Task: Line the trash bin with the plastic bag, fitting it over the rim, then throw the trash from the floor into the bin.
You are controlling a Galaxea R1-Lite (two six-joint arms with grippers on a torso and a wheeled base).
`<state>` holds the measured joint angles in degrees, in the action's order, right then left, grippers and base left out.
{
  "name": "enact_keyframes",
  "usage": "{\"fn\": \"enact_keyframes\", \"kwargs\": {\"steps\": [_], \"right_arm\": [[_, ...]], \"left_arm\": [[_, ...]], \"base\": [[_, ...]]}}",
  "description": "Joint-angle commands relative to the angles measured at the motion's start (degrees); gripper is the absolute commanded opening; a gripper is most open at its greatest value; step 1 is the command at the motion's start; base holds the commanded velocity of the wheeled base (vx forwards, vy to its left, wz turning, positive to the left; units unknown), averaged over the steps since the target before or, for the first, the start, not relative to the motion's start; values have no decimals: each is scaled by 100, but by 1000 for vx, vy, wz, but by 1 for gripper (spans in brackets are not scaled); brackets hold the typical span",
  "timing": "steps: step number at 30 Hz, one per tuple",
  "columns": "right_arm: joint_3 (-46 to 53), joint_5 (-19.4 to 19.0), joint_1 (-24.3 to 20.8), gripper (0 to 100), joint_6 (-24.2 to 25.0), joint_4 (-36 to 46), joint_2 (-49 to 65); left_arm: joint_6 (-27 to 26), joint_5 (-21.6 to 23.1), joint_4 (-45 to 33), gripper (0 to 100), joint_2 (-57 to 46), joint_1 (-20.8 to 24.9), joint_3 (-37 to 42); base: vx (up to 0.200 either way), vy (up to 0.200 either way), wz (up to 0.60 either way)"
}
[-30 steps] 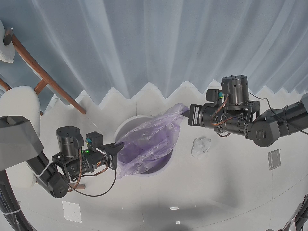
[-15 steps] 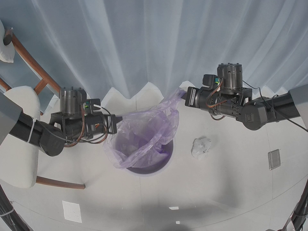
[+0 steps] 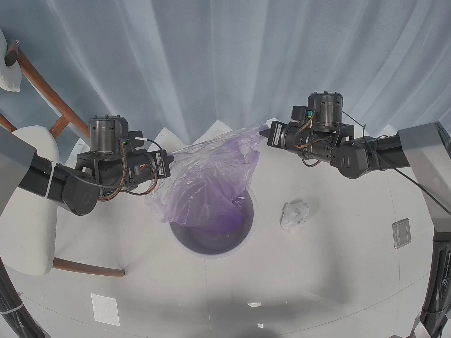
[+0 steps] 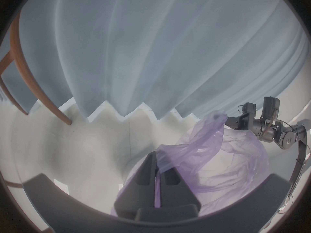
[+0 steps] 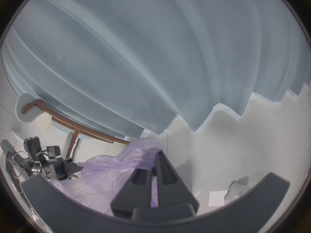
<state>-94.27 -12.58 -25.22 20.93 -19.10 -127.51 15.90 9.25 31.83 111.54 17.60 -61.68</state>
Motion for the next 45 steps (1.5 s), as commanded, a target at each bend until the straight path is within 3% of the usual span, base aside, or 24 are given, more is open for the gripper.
{"fn": "enact_keyframes", "kwargs": {"steps": [1,4,20,21,26,30,37,45], "right_arm": [[-250,1,70,0,-1,3,-353],[-320,1,105,0,25,-6,-406],[-575,-69,96,0,139,-6,-573],[-469,-69,79,100,236,12,-344],[-109,-95,-18,100,834,399,341],[401,-95,-369,100,1317,1058,1071],[638,-60,-791,100,1607,1866,1405],[497,-60,-1011,100,1581,1945,1062]], "left_arm": [[300,-196,7,0,219,33,-256],[625,-398,-10,0,271,85,-494],[652,-416,-1,0,377,226,-538],[652,-416,-1,0,359,226,-538],[652,-416,-1,0,342,217,-529],[652,-424,-1,0,315,226,-529],[643,-433,-1,0,271,226,-520],[616,-433,7,0,263,288,-520]], "base": [[0,0,0],[0,0,0],[0,0,0],[0,0,0],[0,0,0],[0,0,0],[0,0,0],[0,0,0]]}}
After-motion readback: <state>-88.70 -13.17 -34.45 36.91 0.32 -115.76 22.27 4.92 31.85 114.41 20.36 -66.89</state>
